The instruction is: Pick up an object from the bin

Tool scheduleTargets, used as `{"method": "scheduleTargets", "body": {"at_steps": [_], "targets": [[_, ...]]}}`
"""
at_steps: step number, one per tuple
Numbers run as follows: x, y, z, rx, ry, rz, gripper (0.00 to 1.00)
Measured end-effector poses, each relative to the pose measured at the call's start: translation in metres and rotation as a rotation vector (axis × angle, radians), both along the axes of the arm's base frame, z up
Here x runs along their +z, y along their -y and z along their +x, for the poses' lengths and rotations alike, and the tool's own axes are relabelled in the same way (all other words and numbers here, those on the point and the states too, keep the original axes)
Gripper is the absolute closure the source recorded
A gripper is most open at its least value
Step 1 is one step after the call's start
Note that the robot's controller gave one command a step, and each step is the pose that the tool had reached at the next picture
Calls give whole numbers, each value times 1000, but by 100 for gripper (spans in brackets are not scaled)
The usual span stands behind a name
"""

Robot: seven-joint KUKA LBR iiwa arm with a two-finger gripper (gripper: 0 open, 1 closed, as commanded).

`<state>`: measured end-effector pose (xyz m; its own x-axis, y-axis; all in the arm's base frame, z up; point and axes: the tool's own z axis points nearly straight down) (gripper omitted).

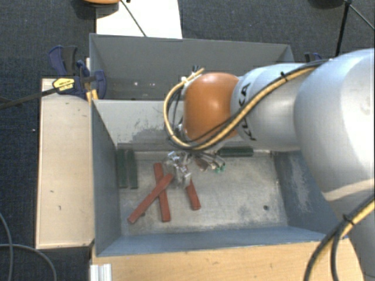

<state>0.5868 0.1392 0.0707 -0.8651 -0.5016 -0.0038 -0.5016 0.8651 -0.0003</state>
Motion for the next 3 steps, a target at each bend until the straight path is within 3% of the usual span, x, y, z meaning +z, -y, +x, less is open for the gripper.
{"method": "scheduleTargets", "body": {"at_steps": [1, 2, 3], "targets": [[0, 0, 0, 0, 0, 0, 100], [160, 25, -1, 20, 1, 0, 100], [159, 25, -2, 19, 0, 0, 0]]}}
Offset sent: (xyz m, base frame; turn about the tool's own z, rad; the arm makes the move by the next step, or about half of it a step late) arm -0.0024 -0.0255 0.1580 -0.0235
